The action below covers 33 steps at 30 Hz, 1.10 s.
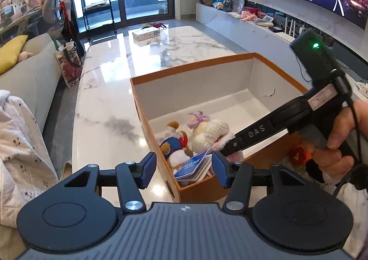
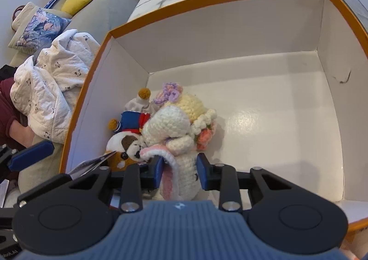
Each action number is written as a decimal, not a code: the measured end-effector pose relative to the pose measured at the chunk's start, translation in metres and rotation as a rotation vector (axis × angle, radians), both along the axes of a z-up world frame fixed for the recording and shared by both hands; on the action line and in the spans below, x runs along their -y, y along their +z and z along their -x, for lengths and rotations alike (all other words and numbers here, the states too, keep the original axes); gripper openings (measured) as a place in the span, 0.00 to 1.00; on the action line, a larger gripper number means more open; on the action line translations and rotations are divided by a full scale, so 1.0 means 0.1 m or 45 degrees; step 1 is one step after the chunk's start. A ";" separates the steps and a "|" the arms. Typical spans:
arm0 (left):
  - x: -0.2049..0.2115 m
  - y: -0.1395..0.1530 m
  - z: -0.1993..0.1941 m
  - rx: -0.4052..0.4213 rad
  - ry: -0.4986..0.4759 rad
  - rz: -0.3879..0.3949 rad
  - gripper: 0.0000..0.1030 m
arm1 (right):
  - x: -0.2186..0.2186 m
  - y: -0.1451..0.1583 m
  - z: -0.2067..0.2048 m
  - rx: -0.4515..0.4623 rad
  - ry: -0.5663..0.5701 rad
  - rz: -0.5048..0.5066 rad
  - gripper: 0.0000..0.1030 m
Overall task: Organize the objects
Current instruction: 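Open both tools to release the plushes and withdraw from the box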
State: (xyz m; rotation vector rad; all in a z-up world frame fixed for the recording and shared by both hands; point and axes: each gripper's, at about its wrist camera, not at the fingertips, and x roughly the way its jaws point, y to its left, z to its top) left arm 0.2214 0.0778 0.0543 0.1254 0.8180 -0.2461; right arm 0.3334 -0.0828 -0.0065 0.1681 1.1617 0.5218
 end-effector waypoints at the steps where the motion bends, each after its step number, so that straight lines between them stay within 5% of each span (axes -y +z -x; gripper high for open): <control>1: -0.02 -0.01 0.00 -0.004 0.011 0.004 0.60 | 0.00 0.03 0.02 0.019 0.015 0.013 0.34; 6: -0.10 0.00 -0.02 -0.020 0.068 0.056 0.52 | 0.22 0.40 0.29 0.236 0.068 0.065 0.37; 14: -0.16 -0.08 -0.09 -0.067 0.126 0.103 0.48 | 1.06 0.88 0.48 0.578 -0.106 0.295 0.38; 19: -0.13 -0.15 -0.13 -0.092 0.156 0.100 0.48 | 1.44 0.68 0.36 0.462 -0.199 0.318 0.38; 23: -0.08 -0.16 -0.13 -0.090 0.166 0.069 0.36 | 1.51 0.49 0.30 0.369 -0.230 0.257 0.16; 33: -0.02 -0.14 0.05 -0.049 0.171 -0.018 0.19 | 1.39 0.45 0.44 0.395 -0.240 0.300 0.07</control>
